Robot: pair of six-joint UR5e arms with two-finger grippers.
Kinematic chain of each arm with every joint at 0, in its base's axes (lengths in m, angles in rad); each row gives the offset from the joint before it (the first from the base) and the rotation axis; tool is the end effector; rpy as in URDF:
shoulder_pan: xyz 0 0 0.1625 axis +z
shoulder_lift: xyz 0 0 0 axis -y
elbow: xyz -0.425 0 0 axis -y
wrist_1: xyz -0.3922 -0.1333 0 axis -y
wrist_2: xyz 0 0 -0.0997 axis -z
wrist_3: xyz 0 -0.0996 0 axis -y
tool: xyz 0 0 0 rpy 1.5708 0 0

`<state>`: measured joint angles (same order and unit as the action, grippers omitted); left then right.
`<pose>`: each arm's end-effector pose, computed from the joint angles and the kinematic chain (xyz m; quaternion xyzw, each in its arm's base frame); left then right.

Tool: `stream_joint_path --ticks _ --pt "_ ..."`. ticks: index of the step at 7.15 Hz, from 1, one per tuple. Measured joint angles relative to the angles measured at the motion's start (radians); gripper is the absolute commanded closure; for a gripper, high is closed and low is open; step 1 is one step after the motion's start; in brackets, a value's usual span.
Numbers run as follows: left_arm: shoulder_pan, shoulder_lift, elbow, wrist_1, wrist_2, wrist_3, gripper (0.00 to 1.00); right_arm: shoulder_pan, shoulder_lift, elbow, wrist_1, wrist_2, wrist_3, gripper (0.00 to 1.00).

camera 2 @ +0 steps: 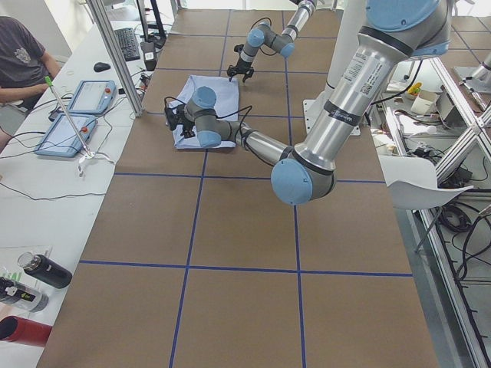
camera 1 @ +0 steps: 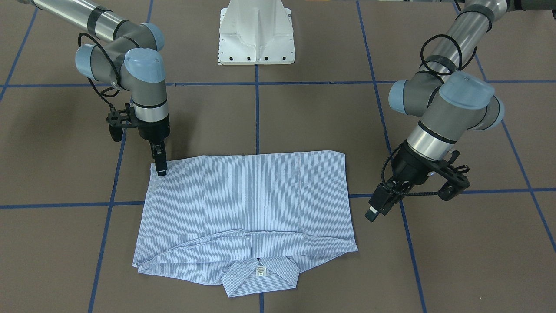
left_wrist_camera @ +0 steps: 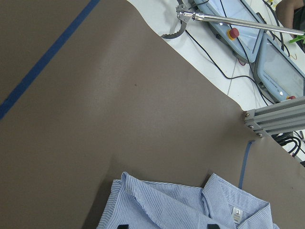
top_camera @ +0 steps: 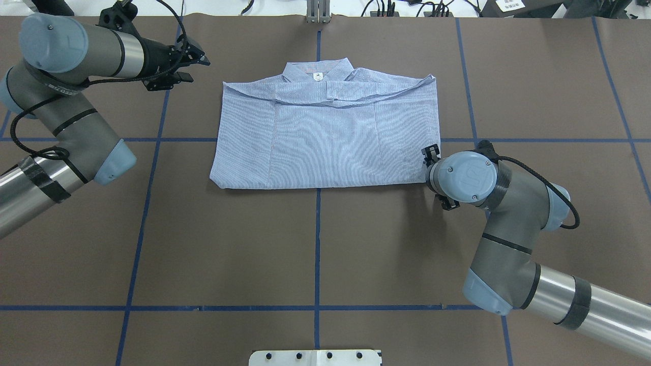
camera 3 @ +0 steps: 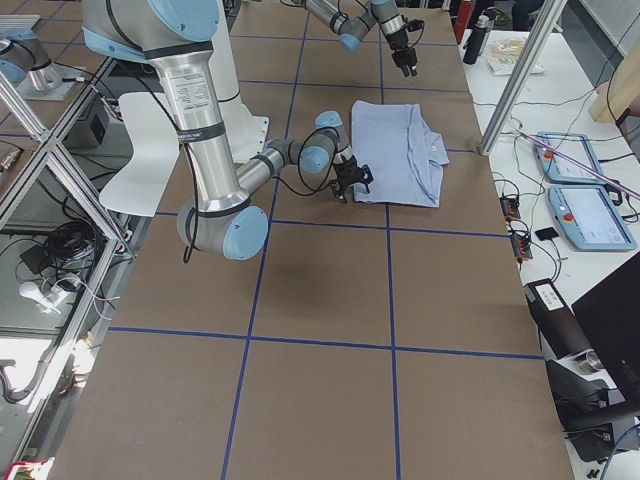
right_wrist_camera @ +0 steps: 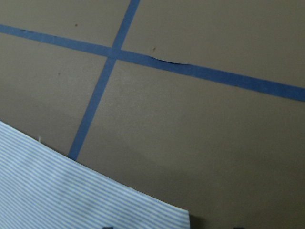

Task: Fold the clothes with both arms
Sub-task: 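Move the right gripper to the folded shirt's side edge while the left gripper hovers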

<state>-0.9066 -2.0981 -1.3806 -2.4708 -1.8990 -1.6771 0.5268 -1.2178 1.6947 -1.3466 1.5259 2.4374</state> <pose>0.3553 -0.6181 0.3367 0.1003 0.5787 -0.3071 0.7488 -0.4803 -0.4387 0.3930 -0.0373 -0.3419 0.6084 0.7152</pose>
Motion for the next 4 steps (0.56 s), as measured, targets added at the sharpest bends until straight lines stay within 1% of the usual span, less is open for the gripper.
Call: stream_joint_path --ticks 4 --pt "0.002 0.029 -0.01 -0.005 0.001 0.003 0.37 0.005 0.001 0.007 0.0 -0.001 0.0 1.0"
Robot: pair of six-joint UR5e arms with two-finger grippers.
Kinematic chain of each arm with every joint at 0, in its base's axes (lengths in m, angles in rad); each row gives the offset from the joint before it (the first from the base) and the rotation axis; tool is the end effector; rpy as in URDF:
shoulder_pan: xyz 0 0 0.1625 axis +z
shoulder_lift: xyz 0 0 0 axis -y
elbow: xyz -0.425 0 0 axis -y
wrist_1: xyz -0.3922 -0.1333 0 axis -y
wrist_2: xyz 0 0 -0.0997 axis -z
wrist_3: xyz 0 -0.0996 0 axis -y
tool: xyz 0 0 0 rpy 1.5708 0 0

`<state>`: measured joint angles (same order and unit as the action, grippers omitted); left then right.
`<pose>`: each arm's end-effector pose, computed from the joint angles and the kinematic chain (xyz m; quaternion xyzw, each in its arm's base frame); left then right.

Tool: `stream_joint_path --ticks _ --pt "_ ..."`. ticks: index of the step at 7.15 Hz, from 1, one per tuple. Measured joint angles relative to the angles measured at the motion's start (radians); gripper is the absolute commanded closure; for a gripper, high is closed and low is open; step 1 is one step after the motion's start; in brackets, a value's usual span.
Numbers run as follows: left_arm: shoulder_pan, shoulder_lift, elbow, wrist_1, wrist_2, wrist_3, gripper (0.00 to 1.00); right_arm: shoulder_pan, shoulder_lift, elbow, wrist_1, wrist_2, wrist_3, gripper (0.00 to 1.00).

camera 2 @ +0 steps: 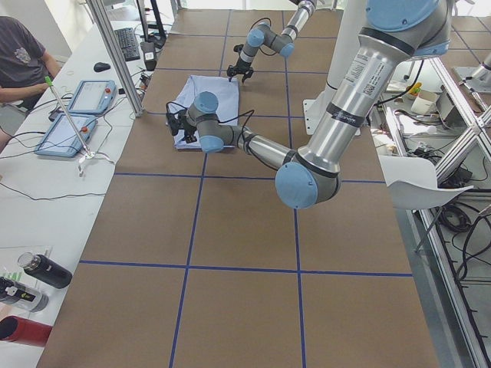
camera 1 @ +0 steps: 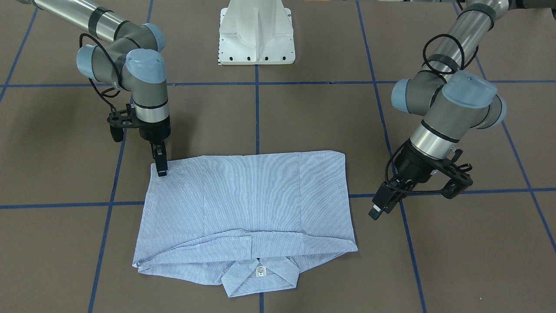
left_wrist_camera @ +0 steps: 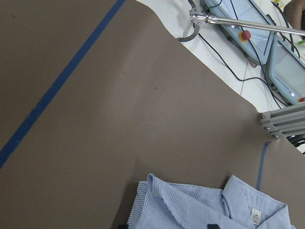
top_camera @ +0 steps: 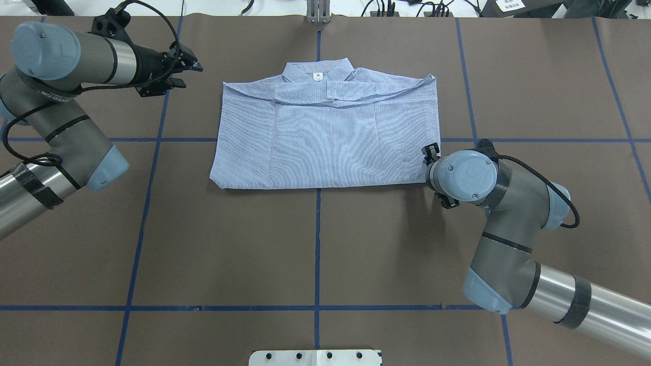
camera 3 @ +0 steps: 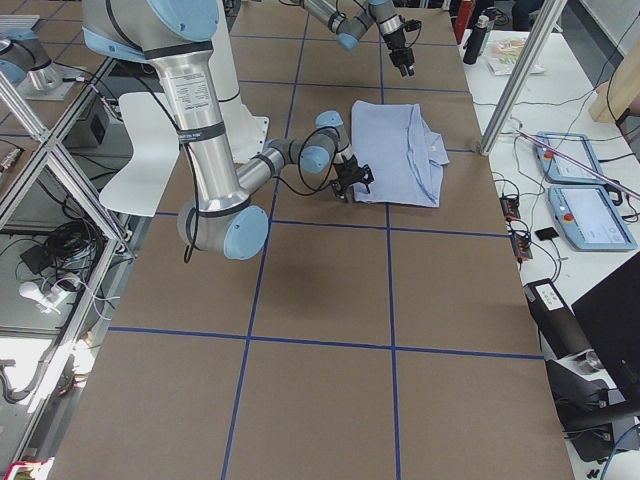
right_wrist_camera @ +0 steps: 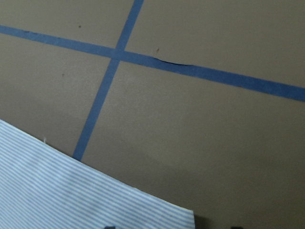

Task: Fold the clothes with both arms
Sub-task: 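Move the right gripper to the folded shirt's side edge while the left gripper hovers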

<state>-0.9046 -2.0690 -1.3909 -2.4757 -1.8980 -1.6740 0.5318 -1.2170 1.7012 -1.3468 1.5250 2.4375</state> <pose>0.3519 -0.6115 0.3515 0.0982 0.5737 -0.3081 0.7525 -0.4772 -0.4407 0.3893 -0.0366 -0.3454 0.6096 0.7125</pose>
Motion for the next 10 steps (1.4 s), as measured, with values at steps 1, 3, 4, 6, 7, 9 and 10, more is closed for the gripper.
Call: stream_joint_path --ticks 1,3,4,6,7,9,10 --pt "0.001 0.001 -0.001 0.0 0.0 -0.001 0.37 0.001 -0.001 0.012 -0.011 0.001 0.0 1.0" --pt "0.001 0.002 -0.005 0.0 0.0 -0.001 0.37 -0.001 -0.002 0.035 -0.053 -0.001 0.001 1.0" --pt "0.001 0.002 -0.006 0.0 0.0 -0.001 0.37 -0.001 -0.002 0.039 -0.061 -0.001 0.001 1.0" --pt "0.0 0.005 -0.012 0.0 0.001 -0.001 0.37 0.001 0.001 0.038 -0.065 -0.001 0.001 1.0" --pt "0.0 0.01 -0.018 0.0 0.002 -0.002 0.37 0.005 0.003 0.038 -0.066 -0.001 0.001 1.0" --pt "0.0 0.018 -0.029 0.0 0.003 -0.002 0.37 0.014 0.002 0.043 -0.068 0.001 0.001 0.64" --pt "0.0 0.019 -0.03 0.0 0.003 -0.003 0.37 0.017 -0.003 0.048 -0.07 0.001 0.0 0.39"
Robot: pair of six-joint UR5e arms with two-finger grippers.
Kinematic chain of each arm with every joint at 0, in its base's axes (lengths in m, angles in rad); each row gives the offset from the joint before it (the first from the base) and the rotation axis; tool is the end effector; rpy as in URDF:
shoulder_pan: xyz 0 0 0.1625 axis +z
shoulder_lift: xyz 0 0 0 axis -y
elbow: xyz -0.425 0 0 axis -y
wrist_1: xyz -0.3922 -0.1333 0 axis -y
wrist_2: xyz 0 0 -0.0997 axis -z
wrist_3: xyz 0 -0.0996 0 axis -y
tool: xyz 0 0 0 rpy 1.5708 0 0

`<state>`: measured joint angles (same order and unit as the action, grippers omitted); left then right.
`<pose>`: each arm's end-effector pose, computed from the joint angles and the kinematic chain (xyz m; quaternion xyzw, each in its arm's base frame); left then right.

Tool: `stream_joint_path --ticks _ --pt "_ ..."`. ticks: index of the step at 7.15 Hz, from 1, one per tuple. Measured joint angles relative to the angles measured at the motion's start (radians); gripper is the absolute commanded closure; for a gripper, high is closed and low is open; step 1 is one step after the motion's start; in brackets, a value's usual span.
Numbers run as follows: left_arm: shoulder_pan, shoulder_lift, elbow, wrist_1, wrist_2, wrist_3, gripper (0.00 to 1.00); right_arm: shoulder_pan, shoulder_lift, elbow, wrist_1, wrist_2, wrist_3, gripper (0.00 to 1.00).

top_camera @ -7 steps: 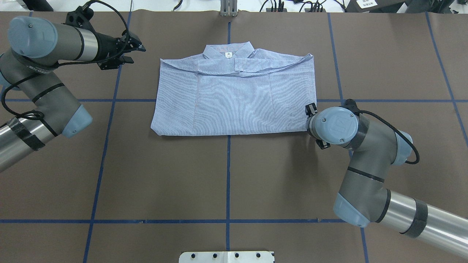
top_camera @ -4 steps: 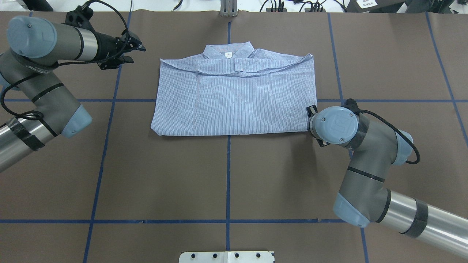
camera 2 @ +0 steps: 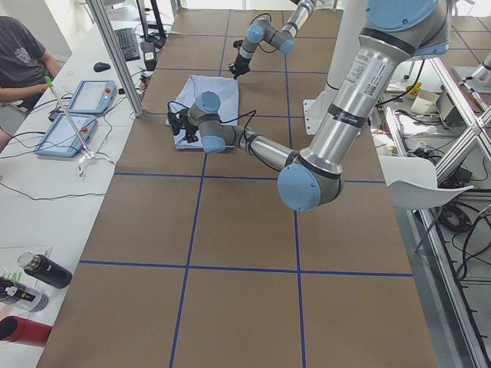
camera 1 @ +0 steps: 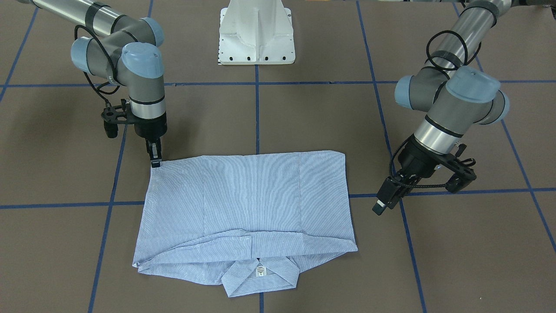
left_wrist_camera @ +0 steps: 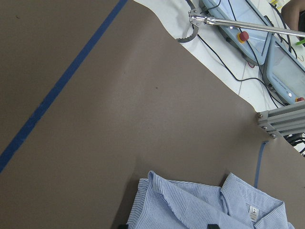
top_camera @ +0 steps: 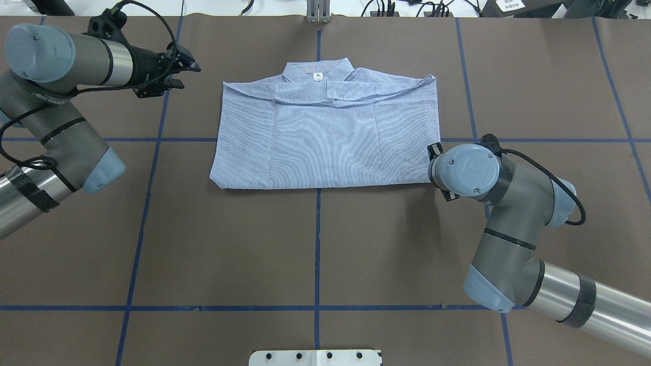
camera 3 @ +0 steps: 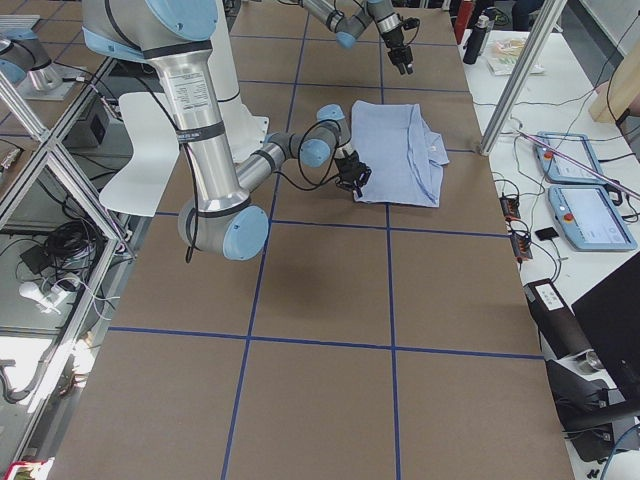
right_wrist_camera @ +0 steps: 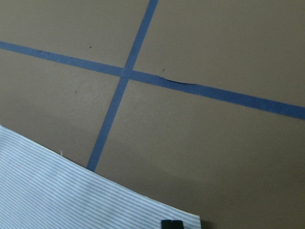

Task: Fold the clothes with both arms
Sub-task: 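Move the right gripper to the folded shirt's side edge while the left gripper hovers, then grasp the shirt's side edge with the right gripper and drag it toward the robot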

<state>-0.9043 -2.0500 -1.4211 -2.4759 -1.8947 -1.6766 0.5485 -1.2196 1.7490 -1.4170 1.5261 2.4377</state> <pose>0.3462 -0.6044 0.3498 0.1009 0.5774 -0.3077 0.7495 -0.4614 -0.4433 0.3777 -0.0323 -0.3340 0.6181 0.7109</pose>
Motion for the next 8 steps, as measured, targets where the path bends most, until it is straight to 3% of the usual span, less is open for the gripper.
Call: stream_joint_path --ticks 1,6,7,8 --pt "0.001 0.0 0.0 0.0 0.0 0.0 0.37 0.0 -0.001 0.0 0.0 -0.001 0.0 0.29" --pt "0.001 0.001 -0.001 0.0 0.007 -0.003 0.37 0.0 0.0 -0.015 0.0 -0.001 -0.008 0.34" --pt "0.002 0.001 -0.001 0.0 0.015 -0.003 0.37 0.0 0.001 -0.02 0.001 -0.001 -0.013 0.38" --pt "0.002 0.001 -0.002 0.0 0.02 -0.003 0.37 0.001 0.001 -0.023 0.001 0.0 -0.015 0.59"
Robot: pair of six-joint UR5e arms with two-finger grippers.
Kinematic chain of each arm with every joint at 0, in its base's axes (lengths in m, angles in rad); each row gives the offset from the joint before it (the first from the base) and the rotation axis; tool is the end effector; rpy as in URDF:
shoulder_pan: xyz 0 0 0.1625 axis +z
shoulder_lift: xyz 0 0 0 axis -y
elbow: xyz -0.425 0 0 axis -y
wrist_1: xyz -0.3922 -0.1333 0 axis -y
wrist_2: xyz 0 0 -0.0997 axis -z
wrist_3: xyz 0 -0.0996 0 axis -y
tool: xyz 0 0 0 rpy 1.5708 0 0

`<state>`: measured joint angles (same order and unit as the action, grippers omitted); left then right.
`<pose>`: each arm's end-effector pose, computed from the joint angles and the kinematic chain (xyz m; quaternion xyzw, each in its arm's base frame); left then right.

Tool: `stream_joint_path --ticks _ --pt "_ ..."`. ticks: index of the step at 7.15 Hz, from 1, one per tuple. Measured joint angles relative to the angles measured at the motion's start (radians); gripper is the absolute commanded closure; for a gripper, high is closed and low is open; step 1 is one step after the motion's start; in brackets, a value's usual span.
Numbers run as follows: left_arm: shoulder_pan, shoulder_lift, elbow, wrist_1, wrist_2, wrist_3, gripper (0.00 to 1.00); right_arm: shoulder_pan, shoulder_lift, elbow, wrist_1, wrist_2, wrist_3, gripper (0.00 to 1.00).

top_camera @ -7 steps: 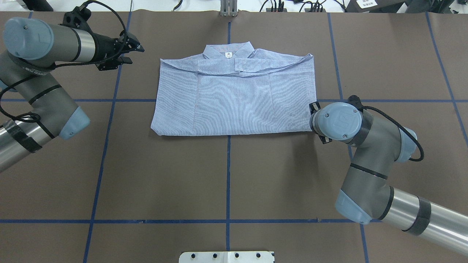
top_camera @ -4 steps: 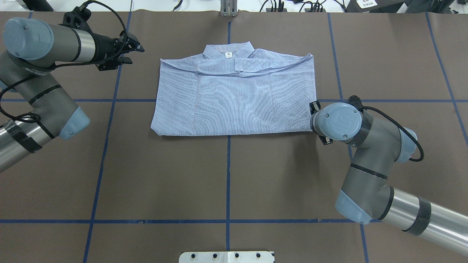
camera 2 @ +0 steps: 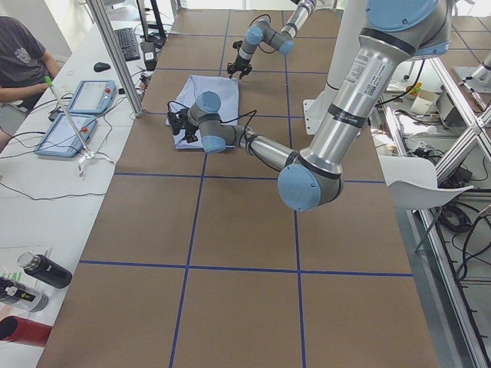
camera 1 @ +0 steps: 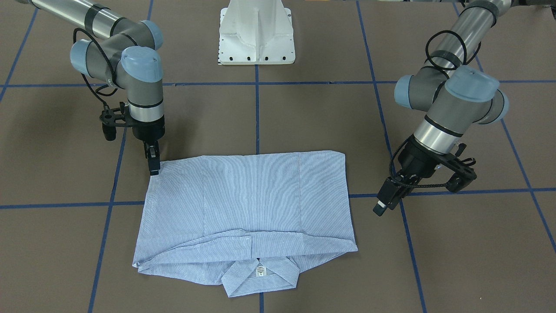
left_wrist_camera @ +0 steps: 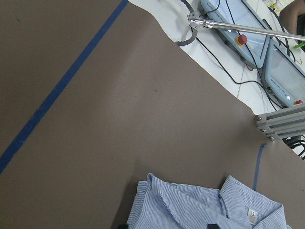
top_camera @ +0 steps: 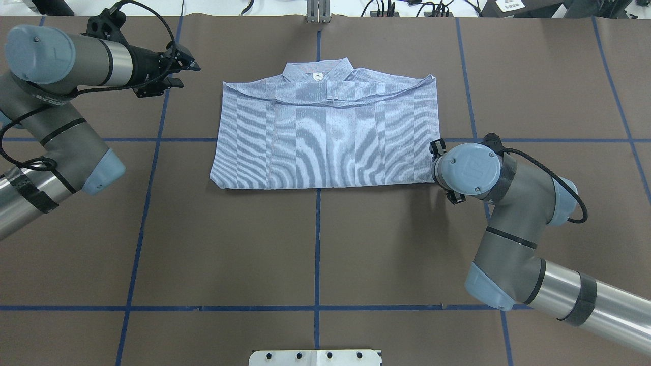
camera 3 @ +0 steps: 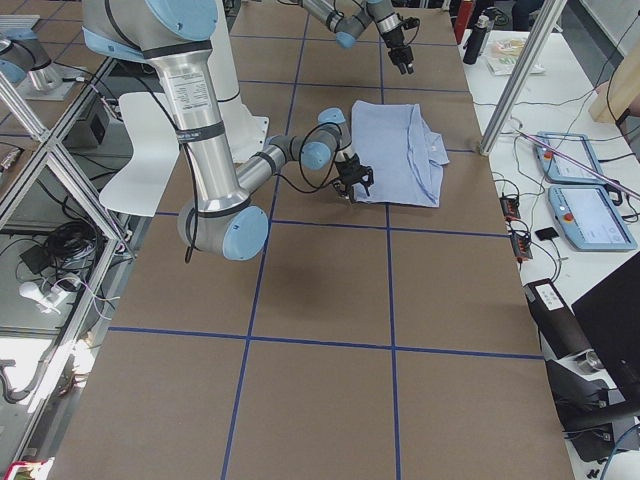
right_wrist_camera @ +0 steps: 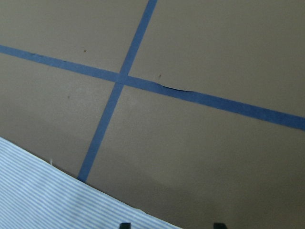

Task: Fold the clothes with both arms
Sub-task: 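Grasp the shirt's side edge with the right gripper and drag it toward the robot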

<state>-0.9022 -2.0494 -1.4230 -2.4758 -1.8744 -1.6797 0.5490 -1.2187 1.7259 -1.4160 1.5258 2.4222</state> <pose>0.3460 -0.6050 0.3494 0.1076 0.5758 -0.3136 0.7474 -0.4648 -0.4459 0.3881 -0.0279 -0.3244 0.6148 0.7183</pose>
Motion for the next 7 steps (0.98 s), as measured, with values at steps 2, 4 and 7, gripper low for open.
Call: stream_joint_path --ticks 2,4,7 --pt "0.0 0.0 -0.002 0.0 0.003 0.0 0.37 0.001 0.001 -0.002 0.001 0.001 0.0 1.0" --pt "0.0 0.0 -0.009 0.002 0.004 0.0 0.37 0.001 0.001 -0.003 0.001 0.003 0.0 1.0" --pt "-0.001 0.005 -0.018 0.003 0.003 0.002 0.38 0.005 -0.002 0.011 0.005 0.016 -0.001 1.0"
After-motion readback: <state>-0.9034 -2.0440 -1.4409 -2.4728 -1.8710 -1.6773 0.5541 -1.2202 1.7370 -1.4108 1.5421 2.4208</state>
